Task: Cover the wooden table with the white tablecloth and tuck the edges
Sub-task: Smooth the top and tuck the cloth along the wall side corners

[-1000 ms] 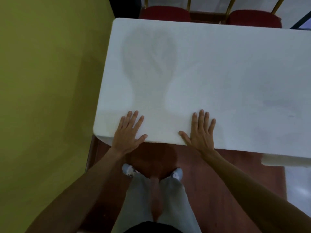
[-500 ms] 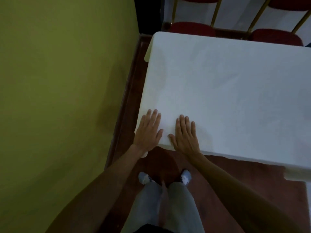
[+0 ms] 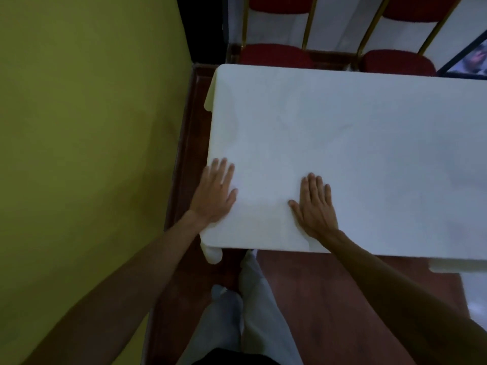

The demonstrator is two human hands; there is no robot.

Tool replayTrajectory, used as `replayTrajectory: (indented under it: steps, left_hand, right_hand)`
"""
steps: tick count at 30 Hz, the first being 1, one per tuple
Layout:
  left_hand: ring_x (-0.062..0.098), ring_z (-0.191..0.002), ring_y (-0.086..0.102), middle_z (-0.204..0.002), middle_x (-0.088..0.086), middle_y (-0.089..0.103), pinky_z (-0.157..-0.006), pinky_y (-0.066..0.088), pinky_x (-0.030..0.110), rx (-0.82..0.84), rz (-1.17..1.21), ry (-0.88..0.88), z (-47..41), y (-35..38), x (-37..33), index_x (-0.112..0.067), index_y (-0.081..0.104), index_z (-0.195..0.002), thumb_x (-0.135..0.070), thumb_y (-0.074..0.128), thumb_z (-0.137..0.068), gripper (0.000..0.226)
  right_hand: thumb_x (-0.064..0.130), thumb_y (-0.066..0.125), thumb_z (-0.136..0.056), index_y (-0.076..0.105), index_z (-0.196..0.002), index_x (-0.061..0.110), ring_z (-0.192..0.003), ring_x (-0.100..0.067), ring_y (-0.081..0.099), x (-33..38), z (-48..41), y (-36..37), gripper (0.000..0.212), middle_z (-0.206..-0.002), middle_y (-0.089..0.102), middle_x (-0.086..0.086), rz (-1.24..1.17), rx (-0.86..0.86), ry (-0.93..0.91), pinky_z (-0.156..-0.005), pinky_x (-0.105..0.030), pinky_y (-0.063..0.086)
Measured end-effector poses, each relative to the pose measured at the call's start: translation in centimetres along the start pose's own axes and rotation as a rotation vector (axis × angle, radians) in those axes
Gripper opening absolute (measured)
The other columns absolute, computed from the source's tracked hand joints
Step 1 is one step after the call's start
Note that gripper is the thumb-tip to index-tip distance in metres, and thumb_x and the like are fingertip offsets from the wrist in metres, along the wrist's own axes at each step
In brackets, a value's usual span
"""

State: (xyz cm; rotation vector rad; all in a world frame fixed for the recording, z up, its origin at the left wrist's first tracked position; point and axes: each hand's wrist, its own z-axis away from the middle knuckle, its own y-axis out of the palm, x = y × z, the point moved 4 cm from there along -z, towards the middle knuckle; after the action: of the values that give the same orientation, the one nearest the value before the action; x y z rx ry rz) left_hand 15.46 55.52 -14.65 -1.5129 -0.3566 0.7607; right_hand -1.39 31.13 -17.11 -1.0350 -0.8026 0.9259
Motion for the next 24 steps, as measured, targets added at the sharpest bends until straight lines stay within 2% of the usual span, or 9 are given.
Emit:
replayTrajectory:
  steps: [4, 7, 10, 13, 14, 17, 19, 21, 24]
  left_hand:
    - [0.032, -0.155, 0.008, -0.167, 0.016, 0.016, -0.124, 0.014, 0.055, 0.033, 0.080, 0.174, -7.0, 1.9, -7.6, -0.006, 0.021, -0.158, -0.043, 0.027, -0.103, 0.067]
    - [0.031, -0.155, 0.011, -0.167, 0.013, 0.018, -0.122, 0.017, 0.055, 0.044, 0.013, 0.233, -10.9, 2.4, -4.0, -0.007, 0.022, -0.159, -0.048, 0.027, -0.104, 0.068]
    - [0.034, -0.154, 0.015, -0.167, 0.011, 0.019, -0.120, 0.021, 0.059, 0.047, -0.034, -0.028, -13.5, 1.3, 6.9, -0.012, 0.022, -0.159, -0.057, 0.018, -0.103, 0.072]
    - [0.042, -0.152, 0.013, -0.165, 0.019, 0.017, -0.123, 0.008, 0.059, 0.018, 0.027, -0.388, -15.7, -2.1, 15.5, -0.007, 0.018, -0.158, -0.062, 0.013, -0.100, 0.081]
    - [0.042, -0.152, 0.013, -0.164, 0.021, 0.019, -0.124, 0.007, 0.058, 0.006, 0.011, -0.365, -16.9, -3.1, 15.8, -0.004, 0.020, -0.158, -0.059, 0.016, -0.101, 0.079]
    - [0.035, -0.154, 0.011, -0.166, 0.017, 0.019, -0.124, 0.011, 0.055, -0.050, 0.015, -0.040, -22.3, -4.6, 11.6, -0.005, 0.024, -0.157, -0.050, 0.023, -0.103, 0.071]
    - [0.030, -0.156, 0.006, -0.167, 0.013, 0.015, -0.126, 0.009, 0.051, -0.048, 0.038, 0.080, -26.1, -4.1, 8.6, -0.007, 0.021, -0.158, -0.045, 0.026, -0.104, 0.067]
    - [0.030, -0.156, 0.004, -0.168, 0.013, 0.012, -0.126, 0.007, 0.049, -0.017, 0.028, 0.102, -29.3, -2.6, 7.2, -0.008, 0.019, -0.159, -0.043, 0.027, -0.105, 0.065]
    - [0.032, -0.156, 0.000, -0.168, 0.013, 0.006, -0.126, 0.005, 0.049, -0.021, -0.020, 0.000, -32.7, -1.3, 9.4, -0.009, 0.014, -0.160, -0.045, 0.026, -0.106, 0.066]
  right_hand:
    - [0.057, 0.019, -0.105, 0.009, -0.161, 0.000, -0.157, -0.037, 0.001, 2.6, -5.0, -1.1, 0.080, -0.169, 0.004, -0.022, -0.073, -0.047, -0.012, -0.127, -0.056, 0.008]
    - [0.056, 0.020, -0.105, 0.013, -0.161, 0.004, -0.157, -0.039, 0.000, 1.6, -8.9, -2.3, 0.077, -0.169, 0.003, -0.022, -0.095, -0.088, -0.027, -0.127, -0.052, 0.004]
    - [0.055, 0.022, -0.105, 0.011, -0.162, 0.006, -0.157, -0.037, -0.003, -0.6, -12.1, -3.5, 0.076, -0.169, 0.000, -0.022, -0.152, -0.107, -0.017, -0.128, -0.048, 0.001]
    - [0.054, 0.023, -0.105, 0.010, -0.162, 0.005, -0.157, -0.035, -0.004, -2.1, -15.5, -4.7, 0.076, -0.169, 0.000, -0.021, -0.154, -0.133, -0.016, -0.128, -0.049, 0.002]
    - [0.054, 0.022, -0.106, 0.010, -0.162, 0.005, -0.157, -0.034, -0.004, -2.1, -16.9, -5.1, 0.075, -0.170, 0.000, -0.020, -0.146, -0.135, -0.028, -0.128, -0.049, 0.002]
    - [0.052, 0.021, -0.108, 0.006, -0.162, 0.006, -0.157, -0.032, -0.009, -0.6, -22.1, -6.6, 0.073, -0.170, -0.004, -0.017, -0.111, -0.123, -0.093, -0.128, -0.050, -0.001]
    - [0.053, 0.021, -0.107, 0.003, -0.163, 0.009, -0.157, -0.030, -0.012, 0.7, -25.7, -7.8, 0.073, -0.170, -0.008, -0.015, -0.102, -0.122, -0.132, -0.128, -0.050, -0.002]
    - [0.054, 0.021, -0.107, 0.002, -0.163, 0.012, -0.157, -0.030, -0.013, 1.5, -29.7, -8.8, 0.072, -0.170, -0.009, -0.015, -0.092, -0.149, -0.155, -0.128, -0.051, -0.003]
    - [0.055, 0.020, -0.107, 0.001, -0.163, 0.011, -0.157, -0.033, -0.009, 2.9, -35.2, -10.0, 0.073, -0.170, -0.008, -0.016, -0.032, -0.167, -0.203, -0.127, -0.052, -0.002]
